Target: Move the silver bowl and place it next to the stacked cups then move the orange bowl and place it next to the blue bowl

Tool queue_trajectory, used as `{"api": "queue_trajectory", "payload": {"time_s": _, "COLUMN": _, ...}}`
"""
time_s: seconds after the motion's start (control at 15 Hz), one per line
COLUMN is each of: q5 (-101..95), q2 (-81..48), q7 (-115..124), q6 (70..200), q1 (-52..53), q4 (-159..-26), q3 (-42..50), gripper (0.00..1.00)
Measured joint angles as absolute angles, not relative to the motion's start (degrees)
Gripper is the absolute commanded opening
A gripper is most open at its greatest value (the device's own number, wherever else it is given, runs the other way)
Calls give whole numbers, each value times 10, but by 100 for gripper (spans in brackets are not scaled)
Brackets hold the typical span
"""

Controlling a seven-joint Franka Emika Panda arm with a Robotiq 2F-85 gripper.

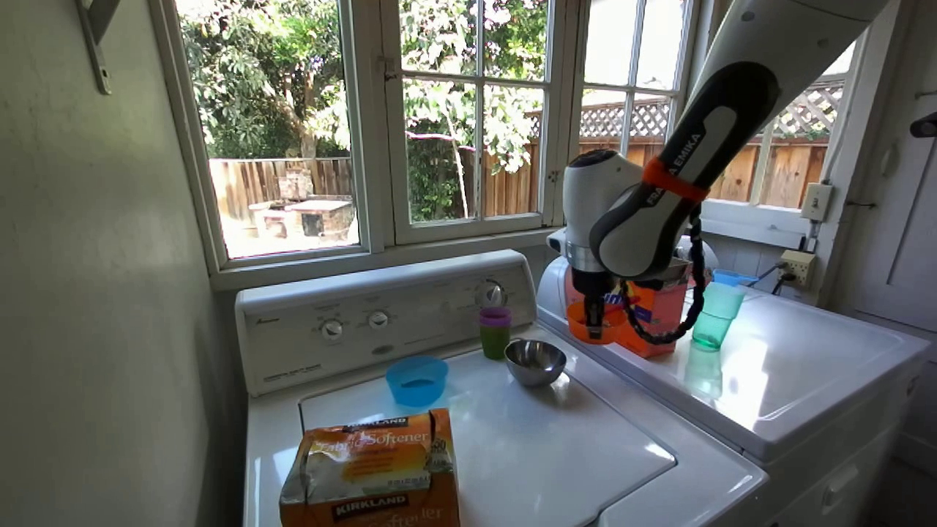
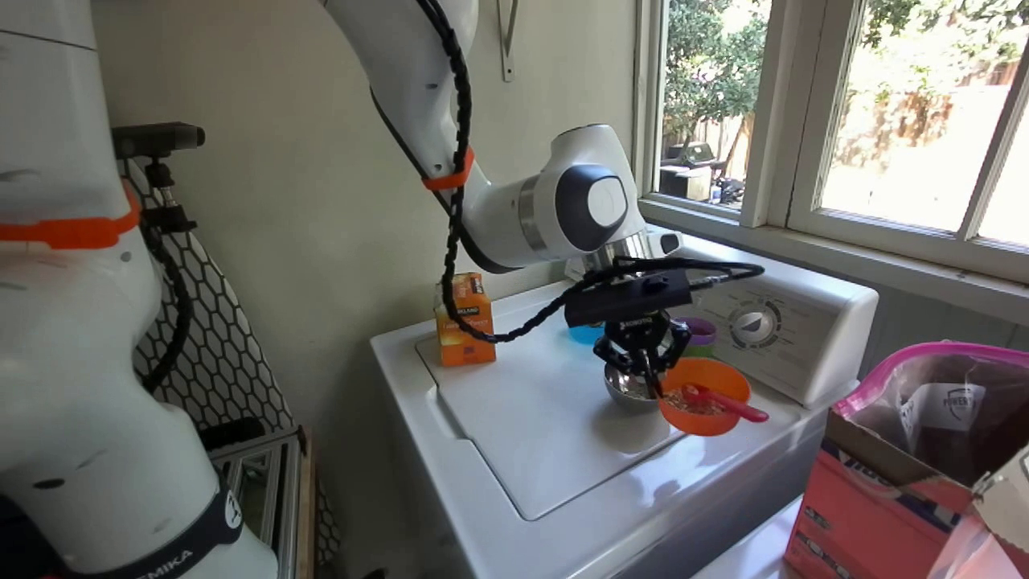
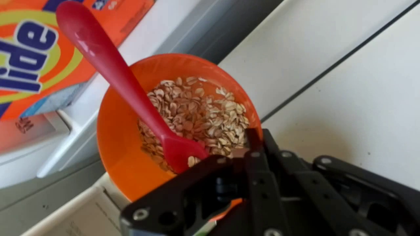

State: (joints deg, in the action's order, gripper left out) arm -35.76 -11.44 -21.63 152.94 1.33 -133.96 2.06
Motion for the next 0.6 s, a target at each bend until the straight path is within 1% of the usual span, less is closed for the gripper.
{"api": "queue_trajectory", "payload": {"time_s": 0.6, "q5": -403, "q2": -99, "q7": -239, "q6": 1520, "q1": 60, "q4": -1336, "q3": -42, "gripper": 1}}
